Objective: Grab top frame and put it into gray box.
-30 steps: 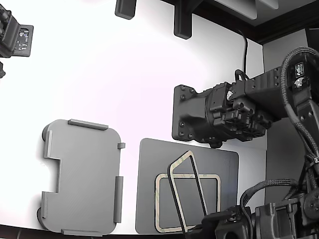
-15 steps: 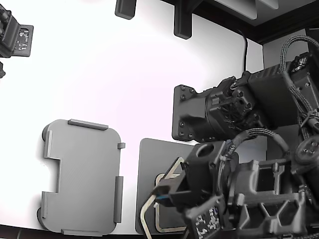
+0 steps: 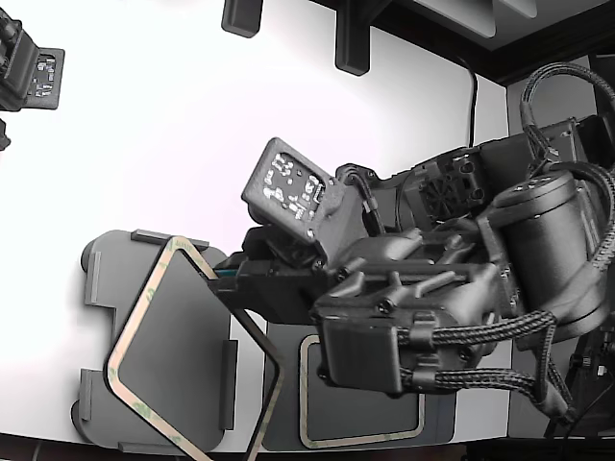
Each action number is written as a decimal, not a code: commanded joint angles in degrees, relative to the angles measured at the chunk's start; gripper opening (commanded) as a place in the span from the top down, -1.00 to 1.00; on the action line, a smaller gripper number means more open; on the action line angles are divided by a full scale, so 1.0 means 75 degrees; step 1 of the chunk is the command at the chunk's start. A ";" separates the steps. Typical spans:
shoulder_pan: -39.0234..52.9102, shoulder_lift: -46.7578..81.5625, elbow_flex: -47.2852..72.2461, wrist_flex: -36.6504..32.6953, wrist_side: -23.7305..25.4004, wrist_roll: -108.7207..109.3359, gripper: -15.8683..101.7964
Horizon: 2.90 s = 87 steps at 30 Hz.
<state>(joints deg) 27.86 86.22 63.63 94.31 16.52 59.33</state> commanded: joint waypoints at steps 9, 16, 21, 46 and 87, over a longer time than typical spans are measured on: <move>-0.0316 -0.0668 -0.0176 0.0070 -0.1090 0.6492 0.93; -0.0316 -0.0902 0.0504 0.0082 -0.1969 0.7664 0.93; -0.0270 -0.0914 0.0820 0.0082 -0.2203 0.7875 0.93; 0.0047 -0.1090 0.1242 0.0094 -0.1969 0.8438 0.93; 0.0000 -0.1137 0.1371 0.0094 -0.1863 0.8332 0.93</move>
<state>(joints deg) 28.65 76.55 75.41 94.31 2.72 121.55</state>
